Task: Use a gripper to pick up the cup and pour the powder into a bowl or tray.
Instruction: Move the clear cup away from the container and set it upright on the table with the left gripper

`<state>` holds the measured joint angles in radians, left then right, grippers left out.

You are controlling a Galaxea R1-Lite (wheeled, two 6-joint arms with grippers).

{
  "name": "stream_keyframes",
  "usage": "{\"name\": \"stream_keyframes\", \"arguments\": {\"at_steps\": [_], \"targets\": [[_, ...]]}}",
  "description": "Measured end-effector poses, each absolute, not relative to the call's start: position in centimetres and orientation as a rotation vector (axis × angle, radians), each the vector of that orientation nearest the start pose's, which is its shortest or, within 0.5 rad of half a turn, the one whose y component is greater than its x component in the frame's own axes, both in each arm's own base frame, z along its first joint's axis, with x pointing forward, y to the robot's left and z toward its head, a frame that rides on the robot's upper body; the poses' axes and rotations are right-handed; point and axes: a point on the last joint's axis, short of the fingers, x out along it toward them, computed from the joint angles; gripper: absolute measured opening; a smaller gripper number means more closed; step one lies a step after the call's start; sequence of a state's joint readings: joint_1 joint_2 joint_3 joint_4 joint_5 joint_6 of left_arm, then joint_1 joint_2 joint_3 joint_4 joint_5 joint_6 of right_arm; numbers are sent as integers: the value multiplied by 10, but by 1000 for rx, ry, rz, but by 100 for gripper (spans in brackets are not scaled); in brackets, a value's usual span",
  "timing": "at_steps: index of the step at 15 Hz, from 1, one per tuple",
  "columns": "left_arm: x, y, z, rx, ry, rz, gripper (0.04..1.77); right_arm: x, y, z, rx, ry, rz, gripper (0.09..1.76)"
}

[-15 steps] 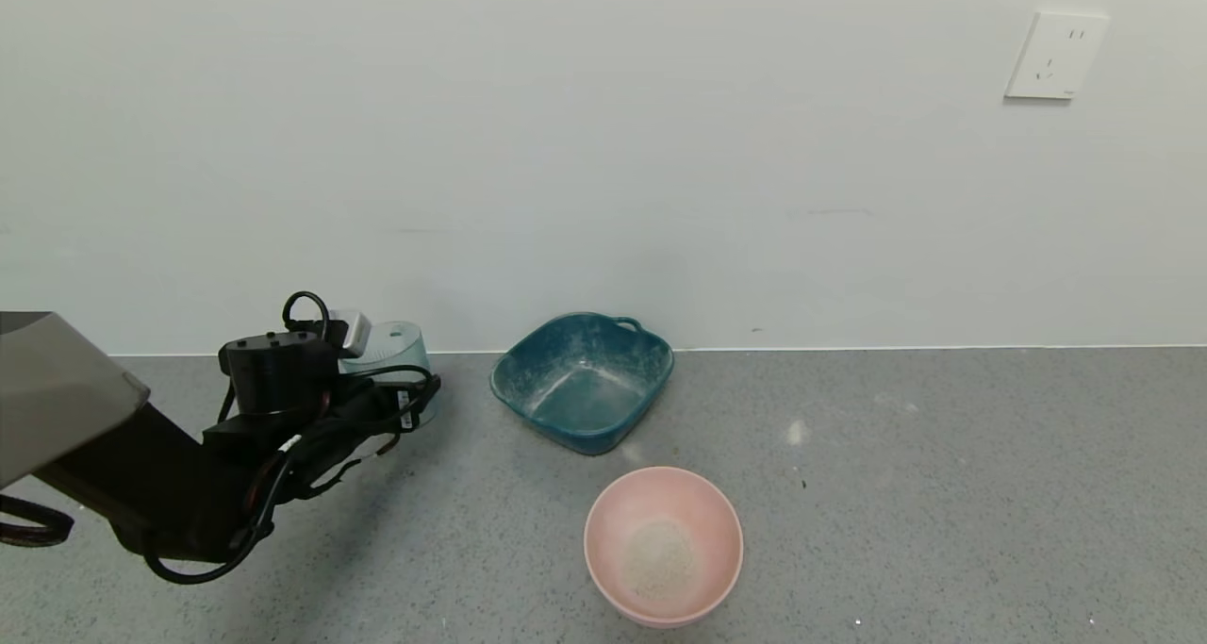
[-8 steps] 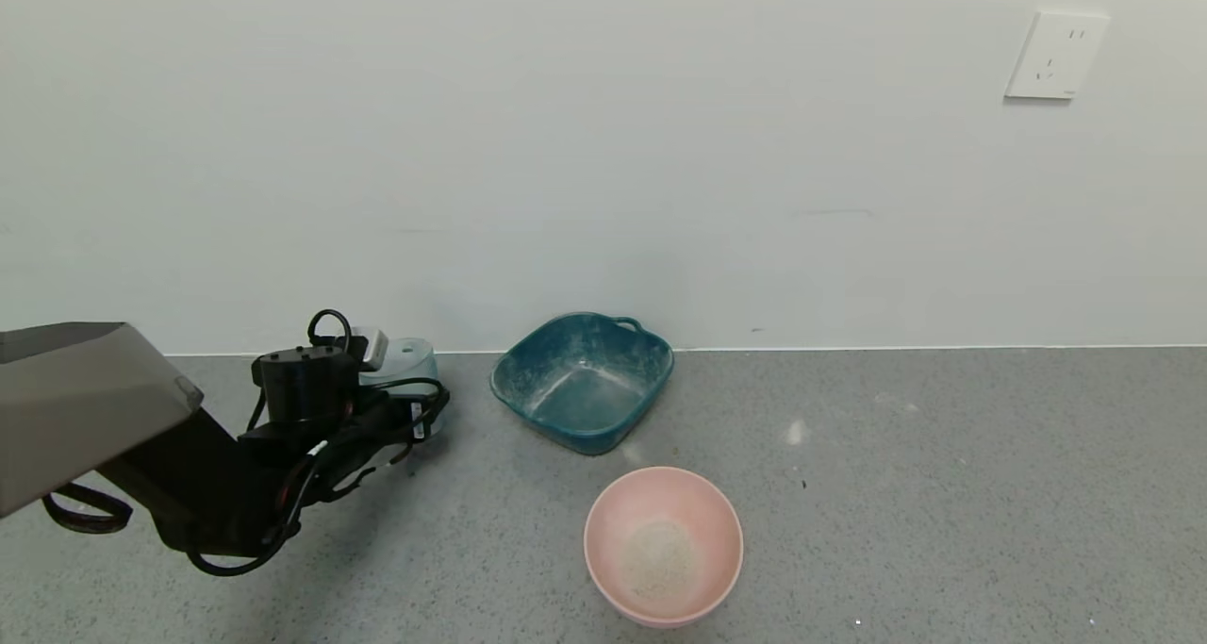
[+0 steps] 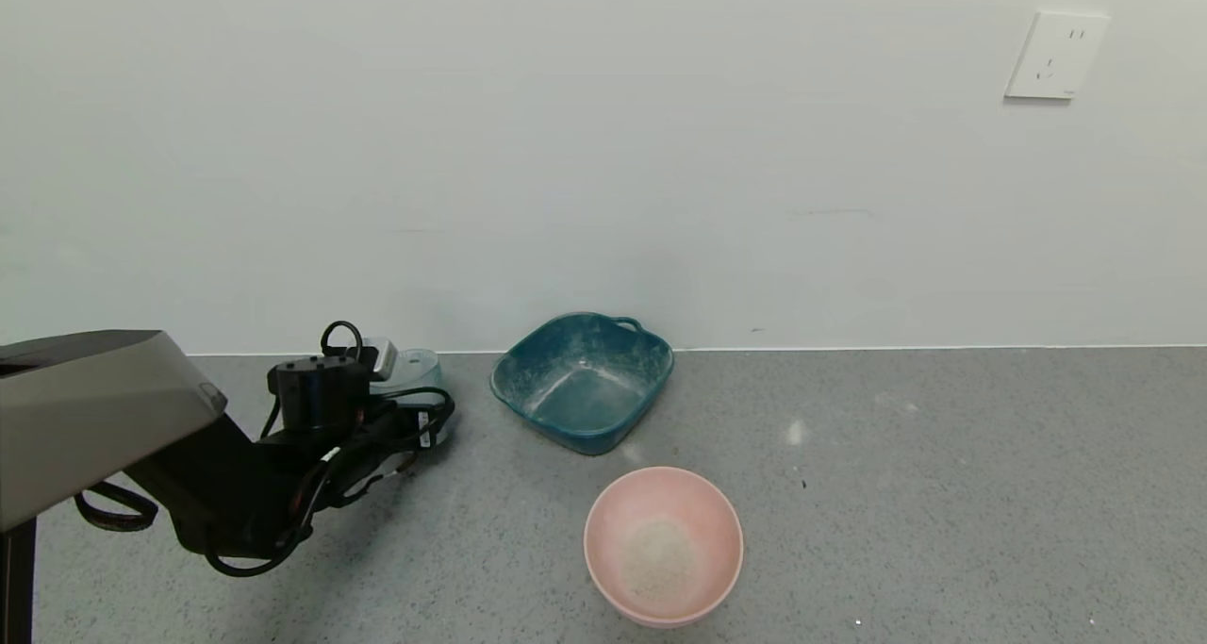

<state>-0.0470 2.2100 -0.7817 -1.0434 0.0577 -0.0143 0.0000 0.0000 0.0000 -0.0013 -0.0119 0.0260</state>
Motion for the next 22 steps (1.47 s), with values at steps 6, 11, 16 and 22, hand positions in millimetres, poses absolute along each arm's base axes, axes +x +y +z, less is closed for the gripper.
{"name": "stream_keyframes", "arguments": {"at_steps": [6,11,16,22], "targets": [[372,-16,38,7,392,14,128,-23,0,76,26,-2,-12,171],[370,-16,36,6,400,14,128,-23,0,76,26,-1,-12,171],[369,-16,36,9,403,12,136,-23,0,76,26,-1,-12,171],[367,-16,35,11,409,11,155,-23,0,76,26,-1,-12,171]]}}
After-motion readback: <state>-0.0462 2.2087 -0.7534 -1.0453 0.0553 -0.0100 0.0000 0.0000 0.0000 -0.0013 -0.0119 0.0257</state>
